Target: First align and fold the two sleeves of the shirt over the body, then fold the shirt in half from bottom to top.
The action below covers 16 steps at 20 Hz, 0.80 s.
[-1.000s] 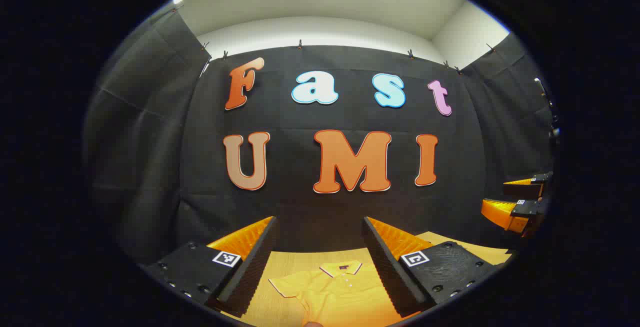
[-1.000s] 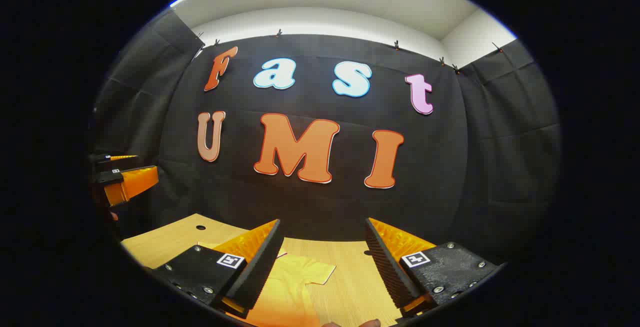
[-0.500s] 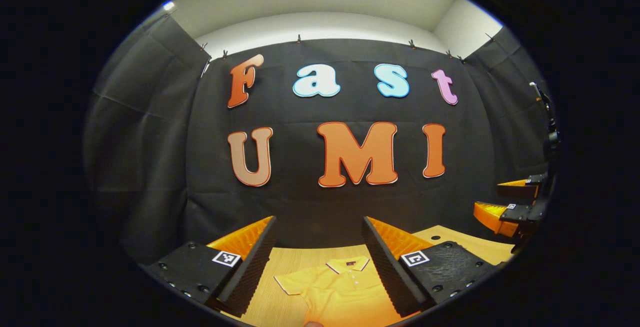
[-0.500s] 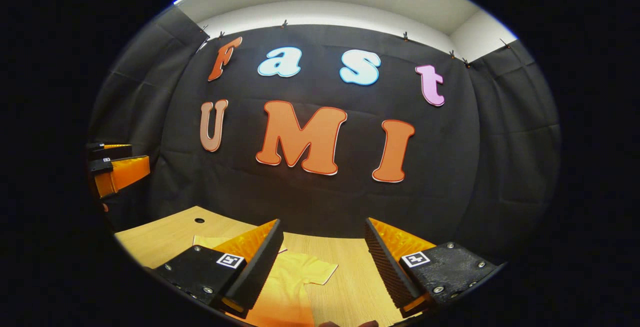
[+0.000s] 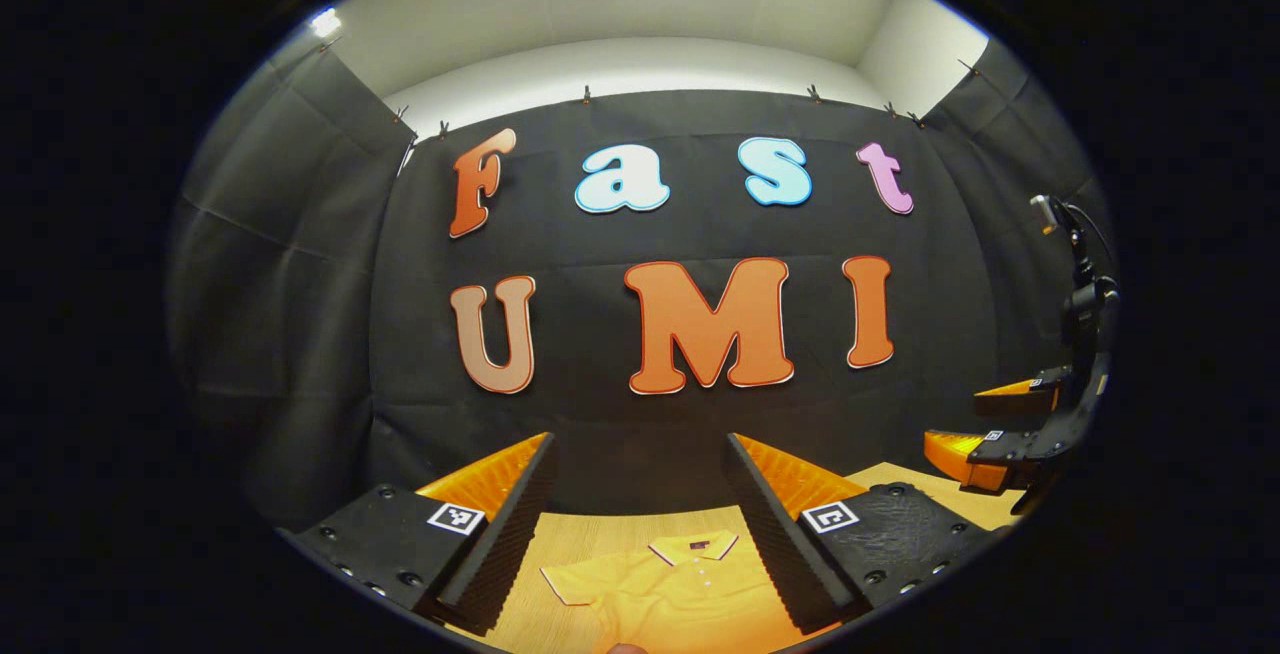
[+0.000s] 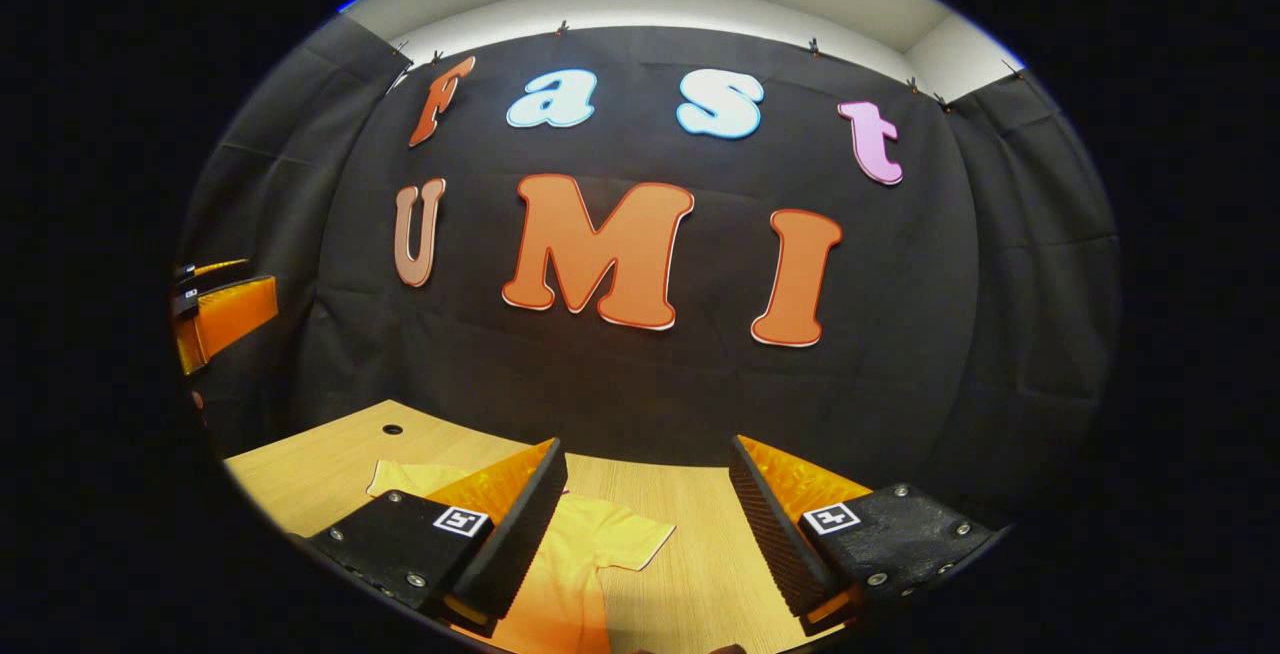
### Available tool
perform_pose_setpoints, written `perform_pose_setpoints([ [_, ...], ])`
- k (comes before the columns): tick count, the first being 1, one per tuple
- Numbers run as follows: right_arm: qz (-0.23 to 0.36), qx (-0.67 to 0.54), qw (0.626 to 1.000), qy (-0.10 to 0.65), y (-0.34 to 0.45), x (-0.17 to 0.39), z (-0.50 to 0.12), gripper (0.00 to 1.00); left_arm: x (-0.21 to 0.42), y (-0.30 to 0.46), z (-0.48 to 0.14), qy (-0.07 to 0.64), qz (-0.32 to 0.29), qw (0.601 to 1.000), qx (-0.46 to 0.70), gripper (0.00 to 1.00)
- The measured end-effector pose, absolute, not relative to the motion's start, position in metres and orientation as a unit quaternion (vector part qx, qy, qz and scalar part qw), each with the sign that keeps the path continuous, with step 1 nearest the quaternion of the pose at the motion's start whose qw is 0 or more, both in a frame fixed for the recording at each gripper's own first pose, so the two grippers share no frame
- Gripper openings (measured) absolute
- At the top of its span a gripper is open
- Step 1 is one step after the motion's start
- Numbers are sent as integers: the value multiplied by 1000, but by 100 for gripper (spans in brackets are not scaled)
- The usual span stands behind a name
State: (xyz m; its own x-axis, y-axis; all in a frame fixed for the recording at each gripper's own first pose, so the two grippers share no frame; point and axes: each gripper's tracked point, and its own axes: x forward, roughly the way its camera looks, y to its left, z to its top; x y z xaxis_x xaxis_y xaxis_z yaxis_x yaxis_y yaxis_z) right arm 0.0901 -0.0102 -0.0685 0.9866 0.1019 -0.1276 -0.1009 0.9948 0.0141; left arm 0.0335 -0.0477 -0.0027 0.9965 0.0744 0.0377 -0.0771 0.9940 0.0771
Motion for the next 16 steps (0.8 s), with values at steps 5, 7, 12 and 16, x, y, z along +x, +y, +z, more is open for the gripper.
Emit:
perform_pose_setpoints([
  [5, 54, 13, 989, 135, -12, 117, -112, 98, 39, -44, -4, -14, 52, 997, 48, 100],
  [7, 55, 12, 985, 164, -14, 131, -132, 98, 40, -44, -8, -7, 58, 997, 50, 100],
  [12, 62, 20, 967, 247, -15, 164, -183, 98, 41, -35, -16, 9, 80, 995, 60, 99],
  [16, 74, 24, 950, 303, -11, 185, -218, 98, 38, -23, -21, 21, 108, 992, 67, 99],
])
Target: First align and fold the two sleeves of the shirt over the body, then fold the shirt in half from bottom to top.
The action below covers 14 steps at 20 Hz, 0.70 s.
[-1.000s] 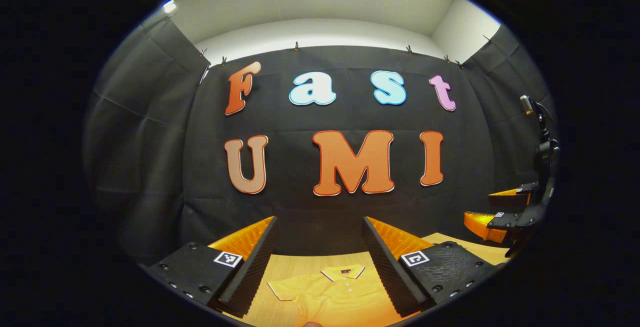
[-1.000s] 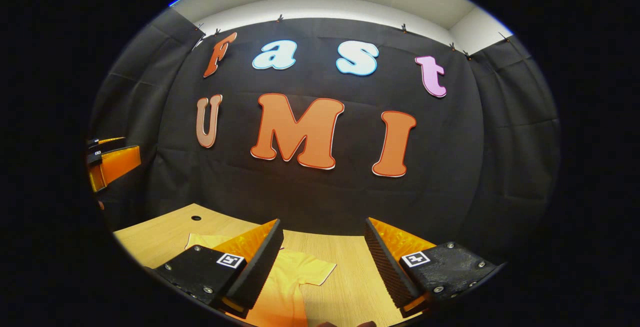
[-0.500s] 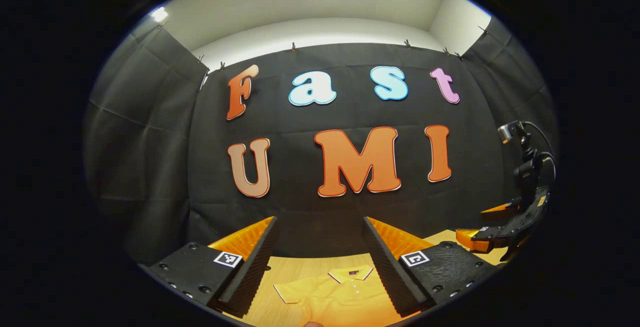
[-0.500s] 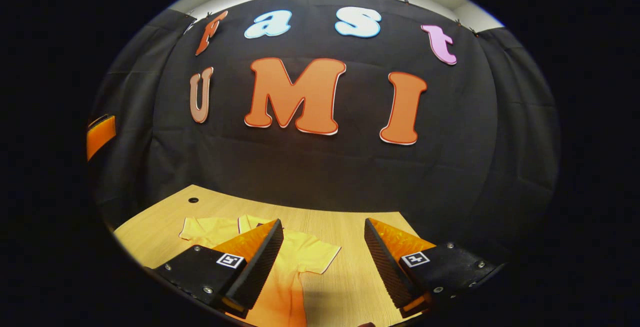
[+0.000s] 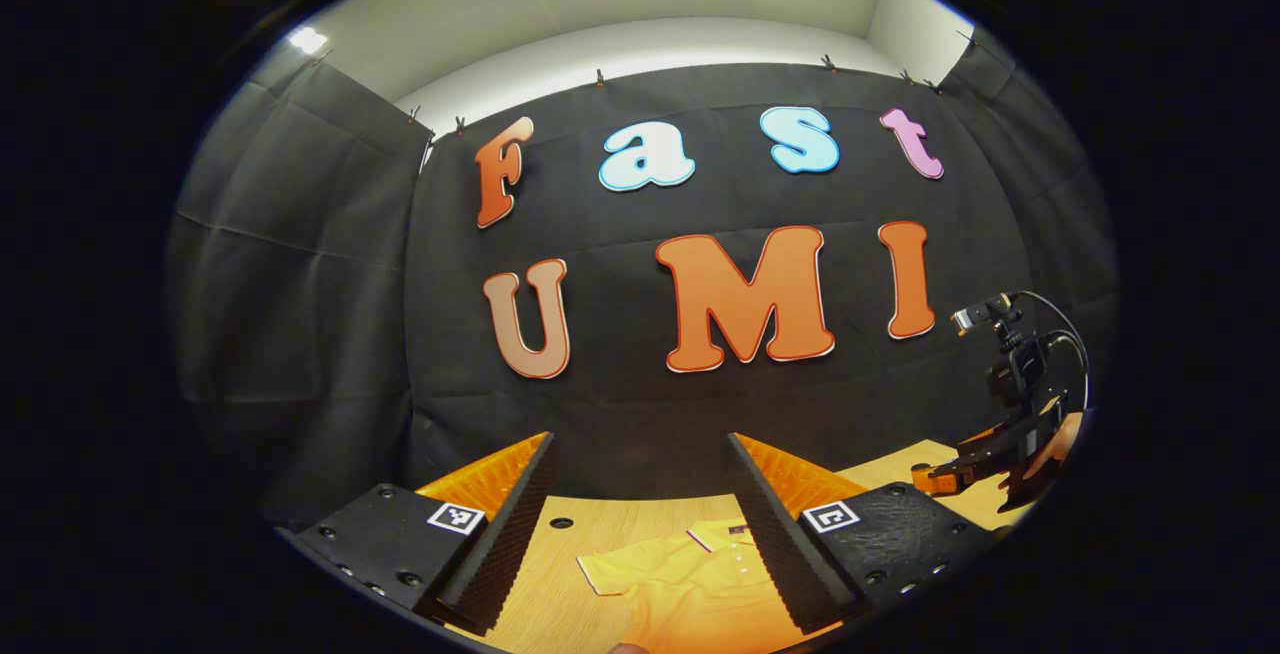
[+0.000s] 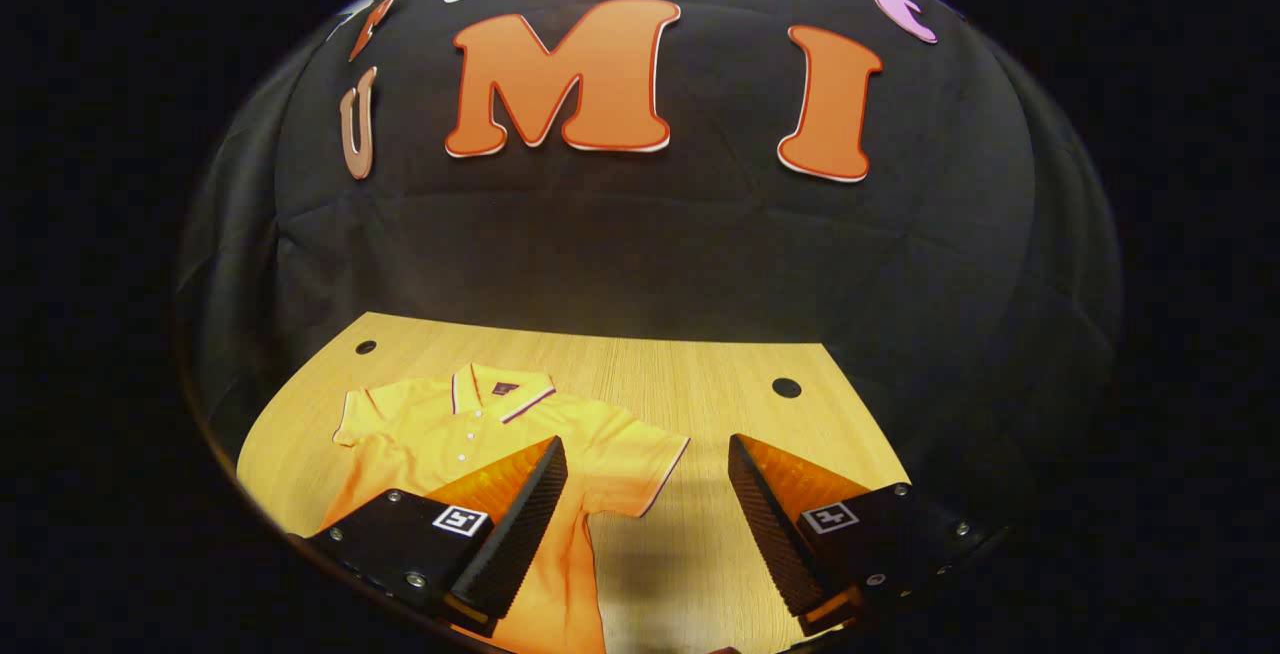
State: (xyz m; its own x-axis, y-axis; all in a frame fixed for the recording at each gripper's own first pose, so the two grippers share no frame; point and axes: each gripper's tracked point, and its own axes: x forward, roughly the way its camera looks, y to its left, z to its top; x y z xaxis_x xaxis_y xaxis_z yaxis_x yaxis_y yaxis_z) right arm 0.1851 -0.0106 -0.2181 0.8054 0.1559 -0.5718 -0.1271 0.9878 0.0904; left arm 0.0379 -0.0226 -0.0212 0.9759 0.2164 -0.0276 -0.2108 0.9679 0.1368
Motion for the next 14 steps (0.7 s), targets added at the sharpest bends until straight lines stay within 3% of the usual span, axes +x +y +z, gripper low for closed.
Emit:
perform_pose_setpoints([
  [14, 95, 17, 847, 523, 3, 240, -357, 93, 30, -13, -54, 77, 170, 979, 84, 100],
])
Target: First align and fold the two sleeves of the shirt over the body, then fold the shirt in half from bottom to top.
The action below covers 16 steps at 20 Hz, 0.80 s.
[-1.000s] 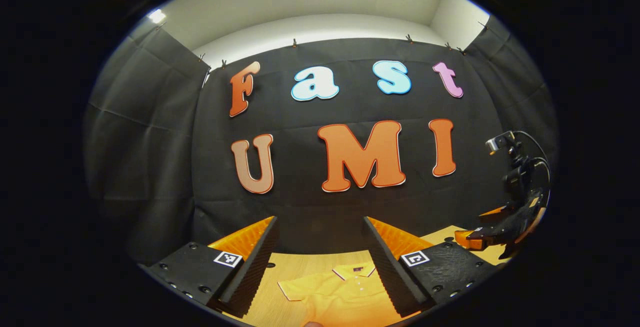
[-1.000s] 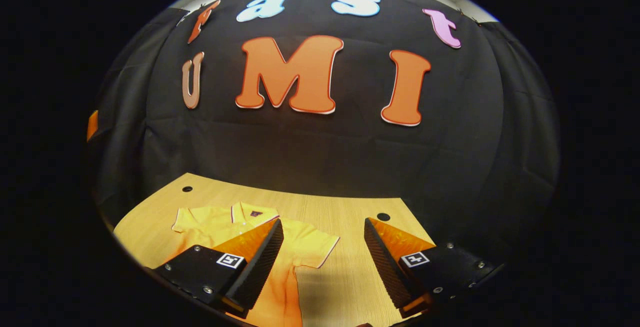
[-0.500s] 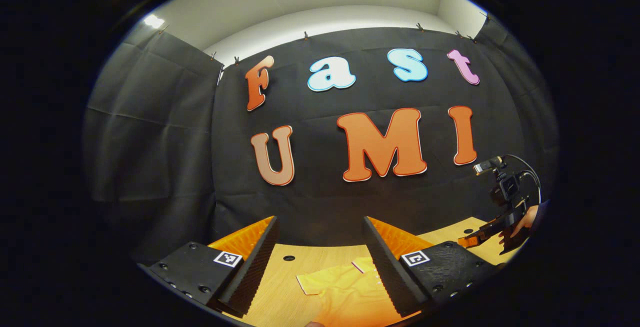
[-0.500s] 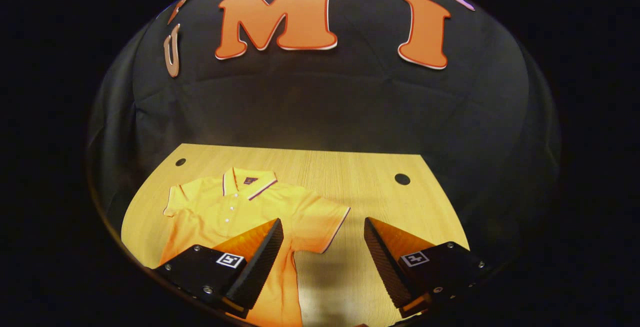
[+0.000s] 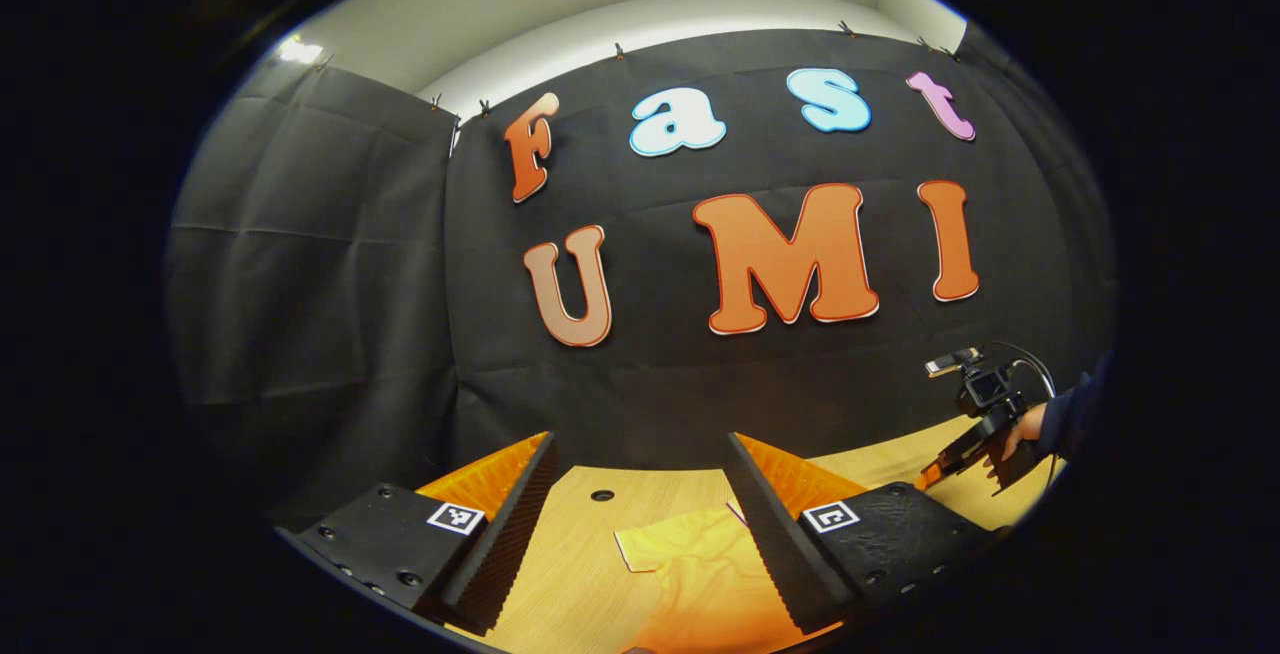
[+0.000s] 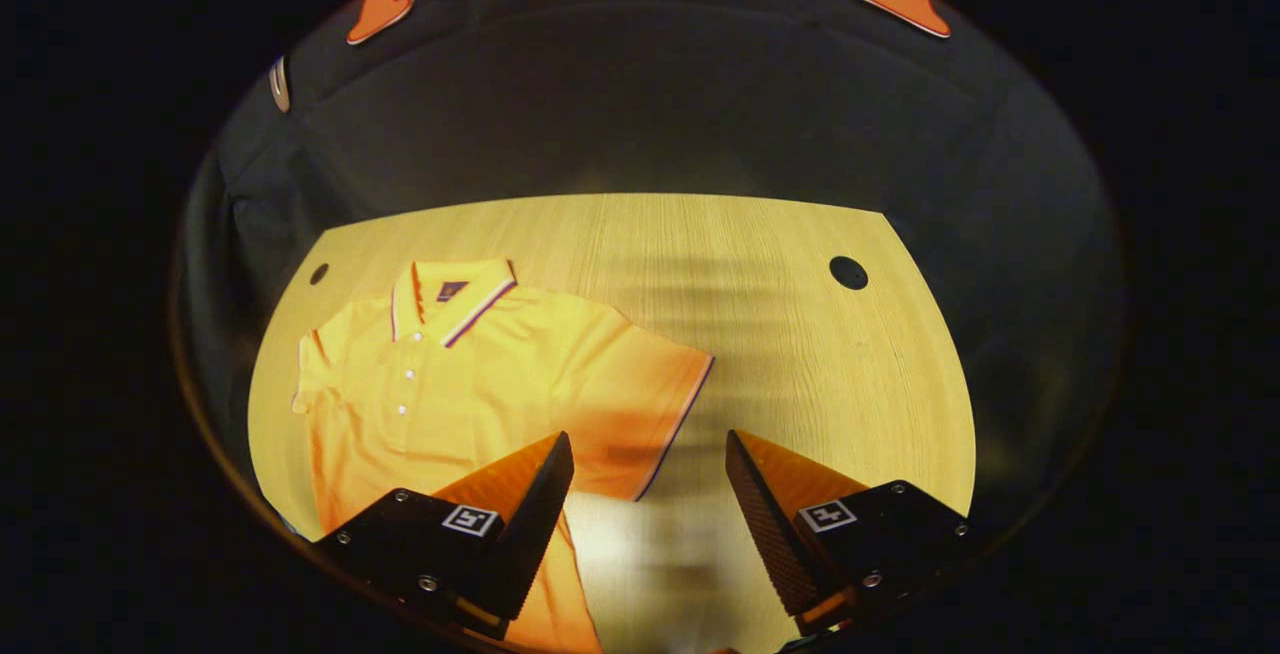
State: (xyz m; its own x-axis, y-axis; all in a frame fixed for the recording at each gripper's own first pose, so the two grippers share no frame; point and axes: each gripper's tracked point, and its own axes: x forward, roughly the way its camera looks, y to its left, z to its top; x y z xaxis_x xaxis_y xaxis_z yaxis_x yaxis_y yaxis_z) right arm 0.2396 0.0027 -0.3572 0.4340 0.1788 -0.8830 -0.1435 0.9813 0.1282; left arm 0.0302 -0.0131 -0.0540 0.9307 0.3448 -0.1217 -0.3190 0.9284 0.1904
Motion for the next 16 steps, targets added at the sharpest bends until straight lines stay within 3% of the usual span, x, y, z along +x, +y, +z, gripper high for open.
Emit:
perform_pose_setpoints([
  [4, 102, 26, 815, 570, 12, 247, -387, 93, 27, -14, -63, 95, 179, 975, 96, 100],
  [9, 111, 40, 771, 625, 30, 246, -423, 82, 22, -8, -79, 123, 196, 968, 101, 99],
  [10, 109, 40, 765, 633, 28, 248, -428, 76, 21, -7, -81, 128, 199, 966, 101, 99],
  [11, 108, 39, 755, 645, 28, 248, -434, 78, 22, -7, -85, 134, 201, 965, 101, 99],
  [13, 95, 38, 725, 682, 26, 240, -444, 67, 23, -6, -90, 145, 205, 963, 100, 99],
  [14, 90, 43, 725, 681, 25, 245, -442, 71, 23, -5, -94, 149, 207, 962, 100, 99],
  [16, 89, 31, 706, 702, 22, 244, -446, 64, 22, -5, -102, 160, 212, 959, 99, 99],
])
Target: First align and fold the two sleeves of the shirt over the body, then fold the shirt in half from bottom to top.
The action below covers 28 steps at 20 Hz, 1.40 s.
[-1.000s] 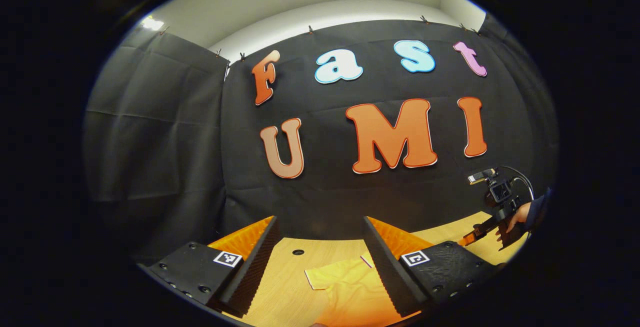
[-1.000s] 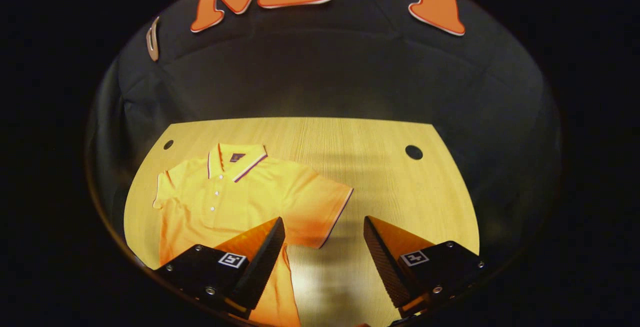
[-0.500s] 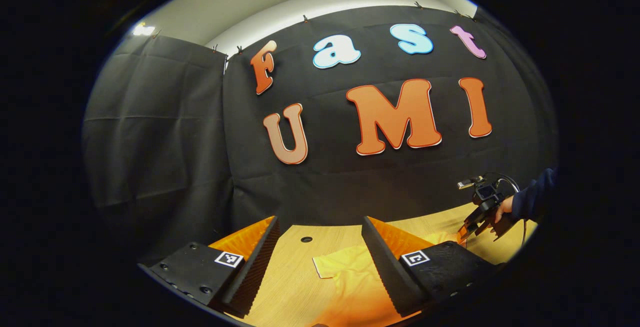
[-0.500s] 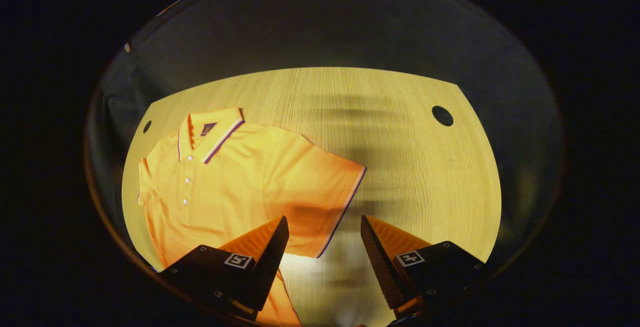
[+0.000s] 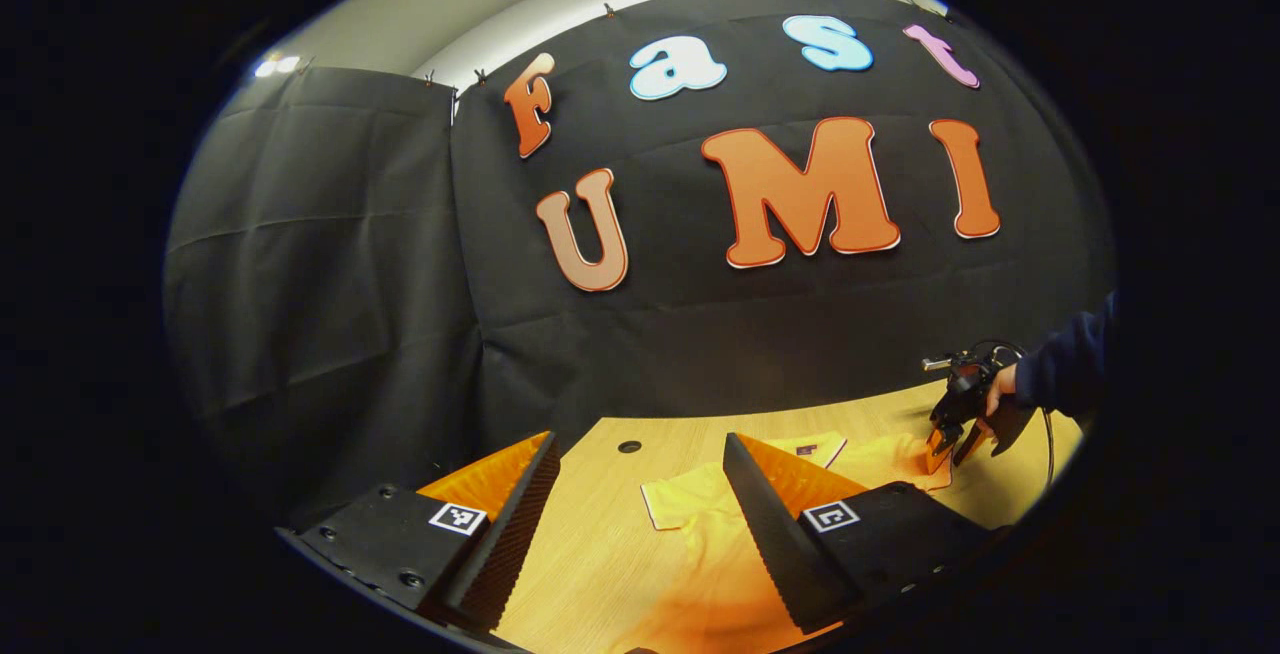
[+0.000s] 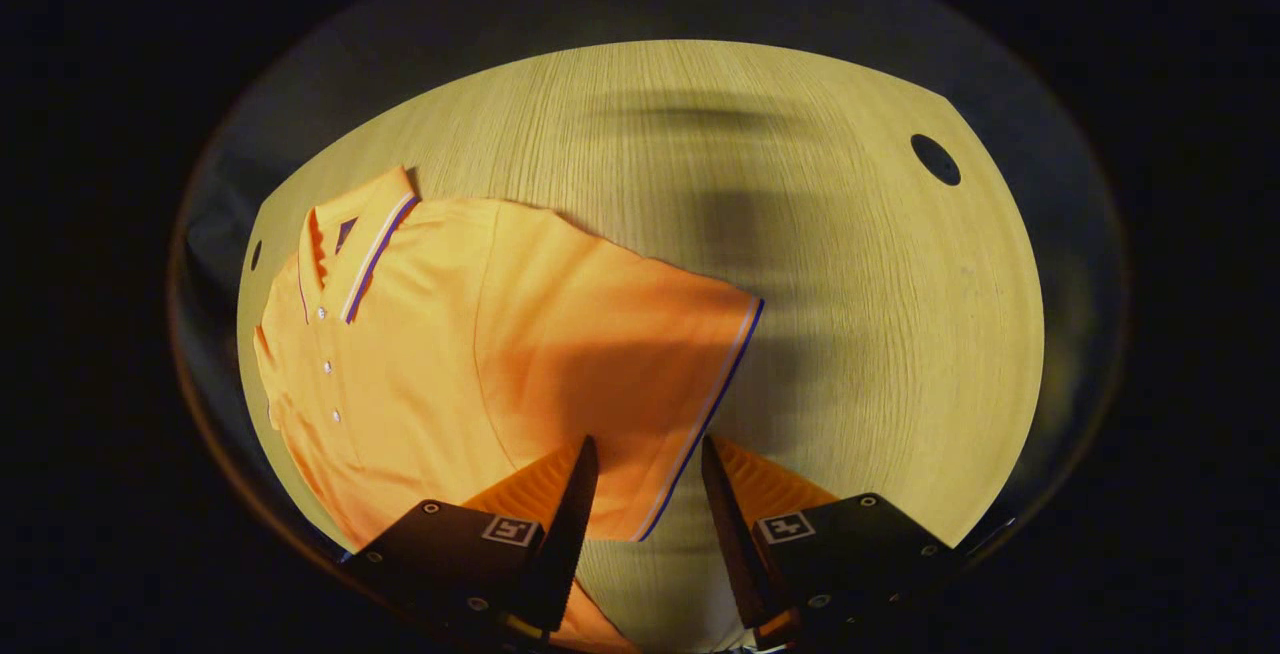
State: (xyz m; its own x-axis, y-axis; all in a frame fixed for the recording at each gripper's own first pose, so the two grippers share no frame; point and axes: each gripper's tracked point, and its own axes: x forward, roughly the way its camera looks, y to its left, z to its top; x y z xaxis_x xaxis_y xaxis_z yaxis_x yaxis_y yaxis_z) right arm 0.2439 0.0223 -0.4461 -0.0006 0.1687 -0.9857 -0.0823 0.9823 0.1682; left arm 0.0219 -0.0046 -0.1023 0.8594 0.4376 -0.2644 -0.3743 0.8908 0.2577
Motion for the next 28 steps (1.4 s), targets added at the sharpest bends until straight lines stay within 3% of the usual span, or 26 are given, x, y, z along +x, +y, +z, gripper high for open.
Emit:
perform_pose_setpoints([
  [2, 85, 14, 698, 711, 19, 244, -447, 53, 23, -4, -113, 172, 215, 957, 94, 99],
  [3, 93, 9, 699, 709, 22, 245, -447, 41, 25, -2, -116, 178, 218, 955, 93, 99],
  [5, 125, -11, 710, 693, 23, 247, -443, 27, 28, 0, -121, 186, 221, 953, 90, 99],
  [7, 134, -12, 714, 687, 25, 248, -445, 17, 28, 3, -121, 184, 226, 953, 81, 99],
  [8, 139, 20, 720, 680, 34, 255, -443, 17, 25, 5, -124, 185, 229, 953, 76, 99],
  [9, 128, 38, 720, 681, 36, 253, -441, 7, 24, 7, -128, 189, 230, 952, 71, 99],
  [20, 164, 102, 768, 611, 97, 271, -366, 6, 57, 66, -156, 203, 199, 958, 37, 99],
  [26, 196, 137, 760, 604, 157, 254, -330, 6, 90, 101, -216, 272, 167, 947, -48, 99],
  [28, 213, 153, 755, 602, 175, 248, -318, 16, 107, 110, -229, 291, 148, 943, -69, 100],
])
